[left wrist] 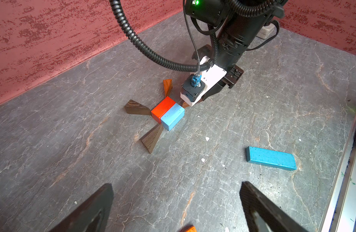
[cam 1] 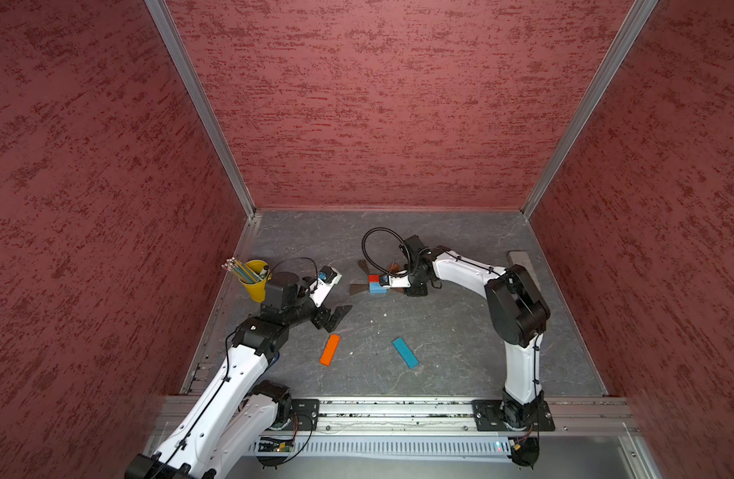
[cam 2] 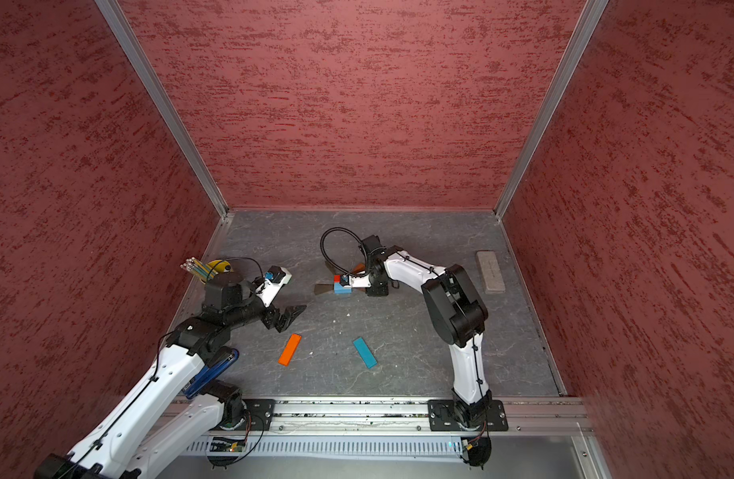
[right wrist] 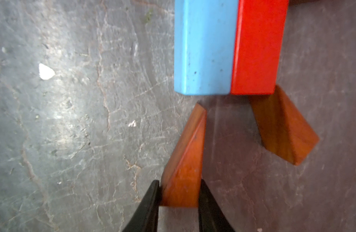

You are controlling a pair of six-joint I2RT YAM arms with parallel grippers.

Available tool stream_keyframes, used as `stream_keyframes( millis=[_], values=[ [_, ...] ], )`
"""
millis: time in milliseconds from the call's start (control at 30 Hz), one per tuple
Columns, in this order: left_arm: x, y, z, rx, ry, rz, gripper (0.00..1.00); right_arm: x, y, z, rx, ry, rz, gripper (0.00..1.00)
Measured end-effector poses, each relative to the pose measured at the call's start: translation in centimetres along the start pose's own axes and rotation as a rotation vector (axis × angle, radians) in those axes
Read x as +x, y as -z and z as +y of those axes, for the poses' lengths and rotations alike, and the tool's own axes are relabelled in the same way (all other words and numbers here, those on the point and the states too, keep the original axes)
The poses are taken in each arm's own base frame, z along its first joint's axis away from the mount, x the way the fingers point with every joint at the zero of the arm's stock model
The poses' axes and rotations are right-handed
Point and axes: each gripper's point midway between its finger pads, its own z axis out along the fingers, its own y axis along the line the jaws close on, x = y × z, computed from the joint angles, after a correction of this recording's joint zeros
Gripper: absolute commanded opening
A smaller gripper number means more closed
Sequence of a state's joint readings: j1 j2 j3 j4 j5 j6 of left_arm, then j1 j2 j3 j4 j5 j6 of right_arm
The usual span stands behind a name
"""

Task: Assemble a small pinwheel with building blocks
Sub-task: Assemble the building block at the center of the board.

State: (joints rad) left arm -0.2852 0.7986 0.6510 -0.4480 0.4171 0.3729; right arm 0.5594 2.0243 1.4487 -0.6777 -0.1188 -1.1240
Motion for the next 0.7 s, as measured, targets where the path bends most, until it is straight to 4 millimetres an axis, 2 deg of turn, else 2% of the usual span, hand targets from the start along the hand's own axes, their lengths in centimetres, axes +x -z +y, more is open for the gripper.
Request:
stream_keyframes(
  millis=[333, 700],
  values=[
    [0.00, 0.00, 0.00, 0.000, 0.000, 0.000, 1.00, 0.17, -0.53, 0.25, -0.013, -0.001, 0.007, 0.37],
    [0.00, 0.00, 0.00, 0.000, 0.001, 0.000, 1.00, 0.11, -0.71, 0.18, -0.015, 0.000, 0.005, 0.32]
  ],
)
